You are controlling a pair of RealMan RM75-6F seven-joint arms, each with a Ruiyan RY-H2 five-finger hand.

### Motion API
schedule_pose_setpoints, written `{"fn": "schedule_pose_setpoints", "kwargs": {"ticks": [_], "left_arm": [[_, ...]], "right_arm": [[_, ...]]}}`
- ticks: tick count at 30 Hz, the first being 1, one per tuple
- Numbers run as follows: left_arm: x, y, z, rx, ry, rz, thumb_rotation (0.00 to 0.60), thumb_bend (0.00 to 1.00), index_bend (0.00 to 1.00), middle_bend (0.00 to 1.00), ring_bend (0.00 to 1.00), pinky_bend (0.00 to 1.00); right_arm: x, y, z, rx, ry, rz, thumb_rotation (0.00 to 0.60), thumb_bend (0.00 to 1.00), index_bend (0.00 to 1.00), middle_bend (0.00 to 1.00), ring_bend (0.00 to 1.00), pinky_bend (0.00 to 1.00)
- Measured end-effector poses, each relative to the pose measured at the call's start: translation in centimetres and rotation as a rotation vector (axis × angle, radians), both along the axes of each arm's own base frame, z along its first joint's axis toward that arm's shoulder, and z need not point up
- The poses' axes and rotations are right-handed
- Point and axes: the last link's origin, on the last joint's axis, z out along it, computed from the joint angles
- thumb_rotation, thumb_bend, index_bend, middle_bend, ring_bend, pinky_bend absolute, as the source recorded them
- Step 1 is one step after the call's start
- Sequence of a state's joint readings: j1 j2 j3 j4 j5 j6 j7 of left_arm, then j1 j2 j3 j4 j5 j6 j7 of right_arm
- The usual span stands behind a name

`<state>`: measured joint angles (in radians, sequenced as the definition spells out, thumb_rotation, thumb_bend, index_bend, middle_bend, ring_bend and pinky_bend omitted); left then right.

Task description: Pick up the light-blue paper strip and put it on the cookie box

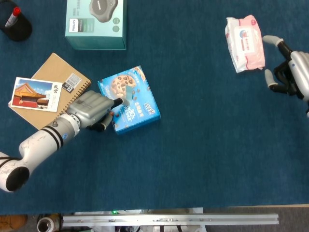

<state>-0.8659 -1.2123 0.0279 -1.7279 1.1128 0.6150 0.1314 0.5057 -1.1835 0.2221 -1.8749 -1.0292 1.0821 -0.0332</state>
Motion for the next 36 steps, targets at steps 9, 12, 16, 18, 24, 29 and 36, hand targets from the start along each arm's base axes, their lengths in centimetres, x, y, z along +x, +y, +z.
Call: {"fn": "schedule_pose_setpoints", "kwargs": {"ticks": [9,12,16,18,24,29,36], "left_arm": [[-0.4,0.3,-0.2,-0.003,0.017,0.01,0.6,0.94,0.15,1.0,1.0,0.97],[-0.5,0.1,-0.1,-0.006,0.02,0.007,0.6,0.94,0.15,1.0,1.0,0.97],[-0.3,-0.2,0.3,-0.002,0.015,-0.001,0.6,0.94,0.15,1.0,1.0,0.97],[-0.2,-0.3,0.5,0.003,0.01,-0.006,0.6,0.94,0.15,1.0,1.0,0.97],[-0.2,-0.5,1.6,0.038,-0.01,-0.009,0.6,0.94,0.14,0.98,0.98,0.95],[-0.6,-0.7,3.0,0.114,-0.058,0.004,0.6,0.86,0.11,0.84,0.81,0.86],[-3.0,-1.3,6.5,0.293,-0.135,0.062,0.6,0.58,0.1,0.55,0.53,0.66]], "right_arm": [[-0.1,0.0,0.1,-0.004,0.0,-0.004,0.6,0.45,0.17,1.0,1.0,1.0],[-0.1,0.0,0.2,-0.007,-0.001,-0.004,0.6,0.45,0.17,1.0,1.0,1.0],[-0.1,0.0,0.3,-0.009,-0.003,-0.002,0.6,0.45,0.17,1.0,1.0,1.0],[-0.1,-0.1,0.3,-0.013,-0.003,-0.002,0.6,0.45,0.17,1.0,1.0,1.0],[-0.5,-0.2,1.2,-0.043,-0.007,-0.014,0.6,0.45,0.17,1.0,1.0,1.0],[-1.4,0.0,2.3,-0.085,0.007,-0.029,0.6,0.45,0.17,0.98,1.0,1.0],[-4.3,1.4,4.2,-0.151,0.086,-0.071,0.6,0.44,0.17,0.81,0.77,0.95]]}}
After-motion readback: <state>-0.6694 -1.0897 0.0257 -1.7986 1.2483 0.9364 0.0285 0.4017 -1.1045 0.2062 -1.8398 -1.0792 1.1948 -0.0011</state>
